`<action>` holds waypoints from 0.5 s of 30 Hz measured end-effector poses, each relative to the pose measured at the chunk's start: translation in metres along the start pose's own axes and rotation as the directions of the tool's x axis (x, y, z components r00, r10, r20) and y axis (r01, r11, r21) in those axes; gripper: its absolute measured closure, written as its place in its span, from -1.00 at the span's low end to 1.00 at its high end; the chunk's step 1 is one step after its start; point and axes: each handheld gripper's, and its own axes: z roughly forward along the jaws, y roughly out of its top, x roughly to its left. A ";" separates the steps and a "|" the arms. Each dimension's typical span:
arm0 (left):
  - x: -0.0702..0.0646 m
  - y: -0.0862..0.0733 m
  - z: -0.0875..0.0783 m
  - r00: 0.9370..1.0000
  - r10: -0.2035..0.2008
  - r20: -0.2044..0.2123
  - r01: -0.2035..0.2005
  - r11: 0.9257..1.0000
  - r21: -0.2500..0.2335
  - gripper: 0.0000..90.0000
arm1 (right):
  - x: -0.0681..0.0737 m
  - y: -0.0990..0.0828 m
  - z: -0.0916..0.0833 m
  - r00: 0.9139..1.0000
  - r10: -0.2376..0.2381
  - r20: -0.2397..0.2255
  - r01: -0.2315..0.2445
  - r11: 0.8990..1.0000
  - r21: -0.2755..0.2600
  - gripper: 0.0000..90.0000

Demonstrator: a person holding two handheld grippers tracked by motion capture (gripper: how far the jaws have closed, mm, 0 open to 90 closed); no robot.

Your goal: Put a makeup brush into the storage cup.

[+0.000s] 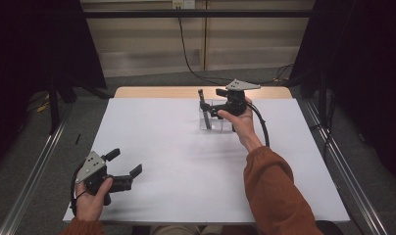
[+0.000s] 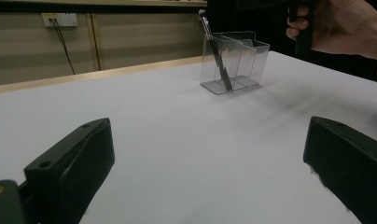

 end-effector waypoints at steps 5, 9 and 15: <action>0.000 0.001 0.000 1.000 0.008 -0.004 -0.008 1.000 -0.002 -0.96 | -0.003 -0.006 -0.009 0.999 0.038 0.000 -0.038 0.999 0.002 -0.91; 0.000 0.001 -0.001 1.000 0.003 0.001 -0.003 1.000 -0.007 -0.96 | 0.000 -0.008 -0.017 0.999 0.023 0.031 -0.023 1.000 -0.006 -0.90; -0.001 0.001 -0.003 1.000 -0.008 0.012 0.009 1.000 -0.013 -0.96 | 0.003 -0.011 -0.029 0.995 0.013 0.097 -0.011 1.000 -0.017 -0.92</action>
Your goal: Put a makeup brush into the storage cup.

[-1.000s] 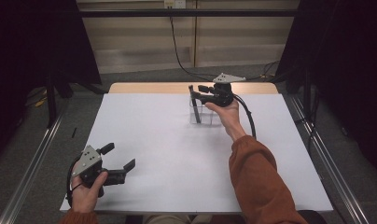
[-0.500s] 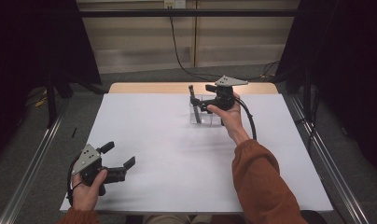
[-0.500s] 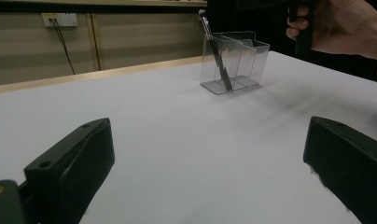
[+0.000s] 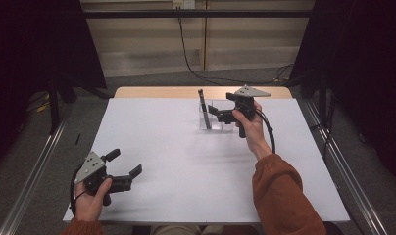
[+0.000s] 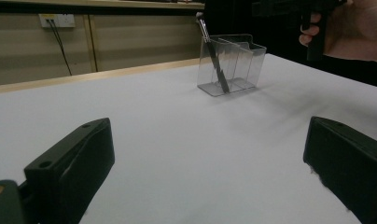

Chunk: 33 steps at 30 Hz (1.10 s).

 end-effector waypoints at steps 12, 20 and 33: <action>0.001 -0.001 -0.003 1.000 -0.002 -0.015 0.002 1.000 -0.003 -0.96 | 0.005 -0.007 -0.027 1.000 -0.028 0.003 0.028 1.000 -0.003 -0.94; 0.001 -0.001 -0.004 1.000 0.013 -0.017 -0.013 1.000 -0.002 -0.96 | 0.005 -0.008 -0.042 0.999 -0.046 0.018 0.046 0.999 0.009 -0.94; 0.001 -0.001 -0.005 1.000 0.022 -0.018 -0.022 1.000 0.002 -0.96 | 0.008 -0.024 -0.069 0.998 -0.042 0.045 0.041 0.999 0.016 -0.94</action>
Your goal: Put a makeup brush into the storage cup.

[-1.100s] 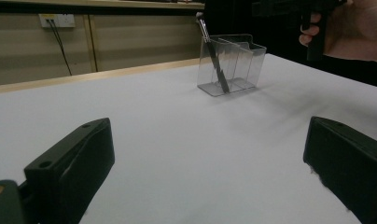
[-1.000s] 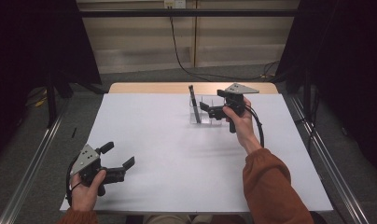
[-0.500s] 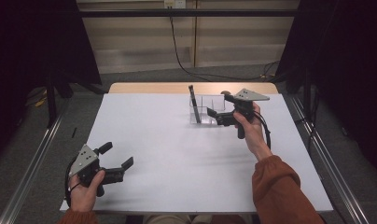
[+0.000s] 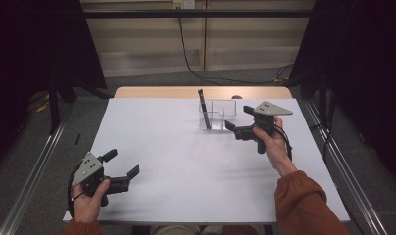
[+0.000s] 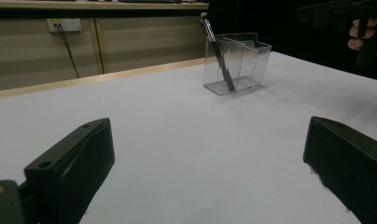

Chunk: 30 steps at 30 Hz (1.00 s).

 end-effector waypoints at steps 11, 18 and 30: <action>-0.004 0.001 -0.002 1.000 0.012 0.016 -0.012 1.000 0.002 -0.95 | 0.001 -0.011 -0.024 1.000 0.004 0.000 -0.004 1.000 0.008 -0.93; -0.003 0.001 -0.004 1.000 0.009 0.005 -0.009 1.000 -0.005 -0.95 | -0.001 -0.021 -0.046 1.000 0.002 0.018 -0.002 1.000 0.022 -0.91; -0.002 0.001 -0.007 1.000 0.008 0.000 -0.008 1.000 -0.009 -0.95 | 0.002 -0.042 -0.080 0.998 0.021 0.053 -0.023 0.999 0.037 -0.93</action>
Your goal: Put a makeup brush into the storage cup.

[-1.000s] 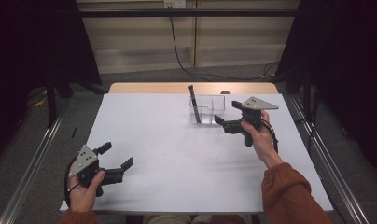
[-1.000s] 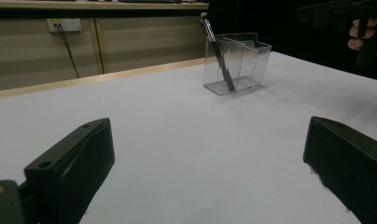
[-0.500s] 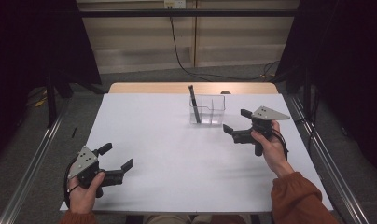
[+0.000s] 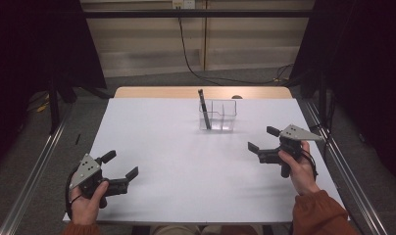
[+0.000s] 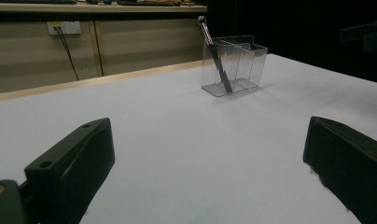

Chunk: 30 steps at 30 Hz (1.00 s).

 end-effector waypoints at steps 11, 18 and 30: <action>0.000 0.000 0.000 1.000 -0.004 -0.001 0.004 1.000 -0.001 -0.95 | -0.002 -0.020 -0.034 0.997 0.052 0.057 -0.052 0.999 -0.007 -1.00; 0.001 0.000 -0.002 1.000 -0.008 -0.006 0.008 1.000 -0.008 -0.95 | -0.001 -0.031 -0.053 0.994 0.049 0.095 -0.048 0.999 -0.014 -1.00; -0.003 -0.001 -0.007 1.000 0.000 -0.004 0.000 1.000 -0.006 -0.95 | 0.005 -0.036 -0.071 0.991 0.053 0.122 -0.044 0.996 -0.078 -0.98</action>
